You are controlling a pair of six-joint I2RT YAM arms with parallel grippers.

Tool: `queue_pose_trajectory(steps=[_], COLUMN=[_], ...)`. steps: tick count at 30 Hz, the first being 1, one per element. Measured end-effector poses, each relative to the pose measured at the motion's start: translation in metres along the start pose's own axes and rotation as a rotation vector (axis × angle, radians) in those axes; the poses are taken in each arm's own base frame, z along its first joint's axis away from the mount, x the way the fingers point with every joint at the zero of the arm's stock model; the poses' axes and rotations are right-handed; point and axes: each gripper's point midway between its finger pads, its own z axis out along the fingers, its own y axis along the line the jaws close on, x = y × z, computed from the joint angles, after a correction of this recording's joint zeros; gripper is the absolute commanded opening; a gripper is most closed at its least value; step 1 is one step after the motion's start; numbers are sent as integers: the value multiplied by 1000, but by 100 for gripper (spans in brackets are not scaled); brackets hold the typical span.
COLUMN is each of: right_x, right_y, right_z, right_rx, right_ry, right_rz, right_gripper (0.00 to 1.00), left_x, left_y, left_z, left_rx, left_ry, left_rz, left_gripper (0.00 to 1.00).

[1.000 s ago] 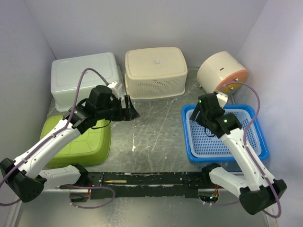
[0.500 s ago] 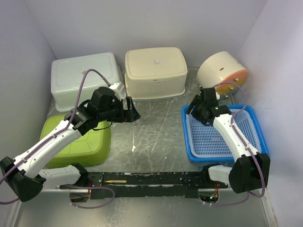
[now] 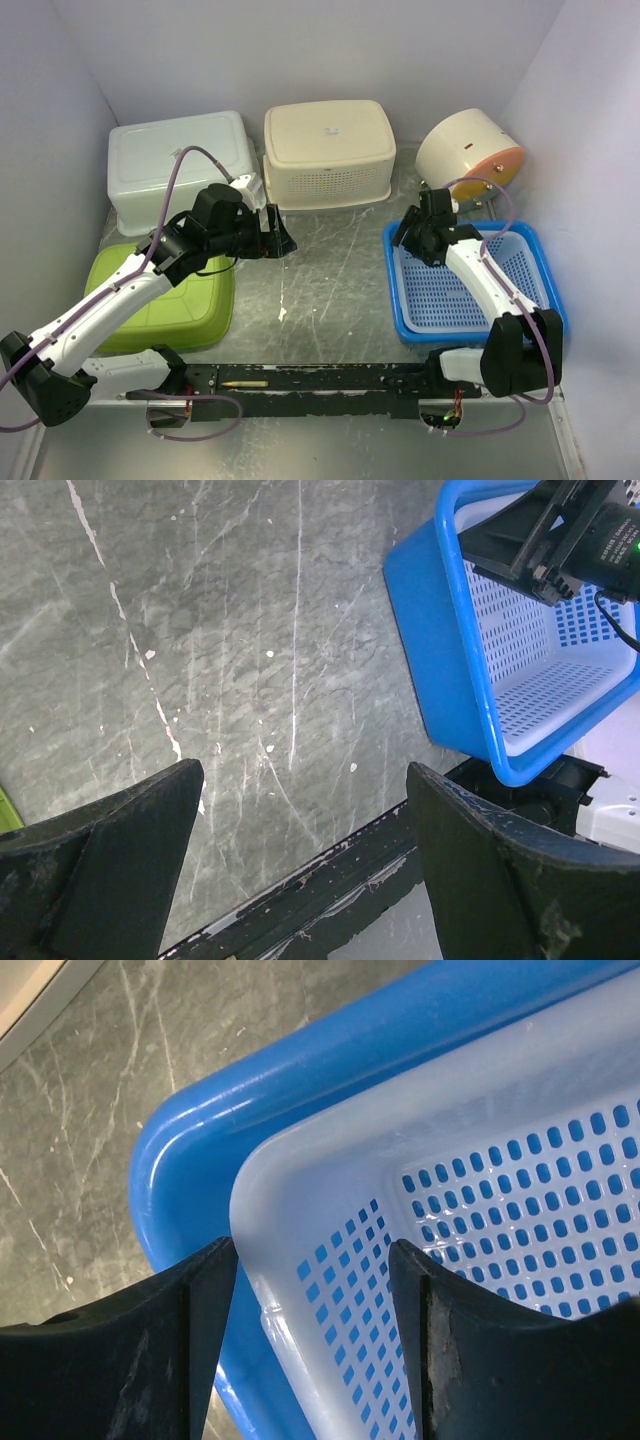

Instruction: Turn the large container upside down

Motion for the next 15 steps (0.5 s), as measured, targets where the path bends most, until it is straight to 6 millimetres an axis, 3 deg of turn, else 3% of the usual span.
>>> queue_pose_trajectory(steps=[9, 15], right_x=[-7, -9], right_y=[3, 5], right_z=[15, 16], right_rx=[-7, -19], right_ry=[10, 2], right_rz=[-88, -119], right_gripper=[61, 41], left_x=[0, -1], left_y=[0, -1], left_z=[0, -2], left_rx=[0, 4], left_ry=[-1, -6], left_rz=[0, 0], left_gripper=[94, 94])
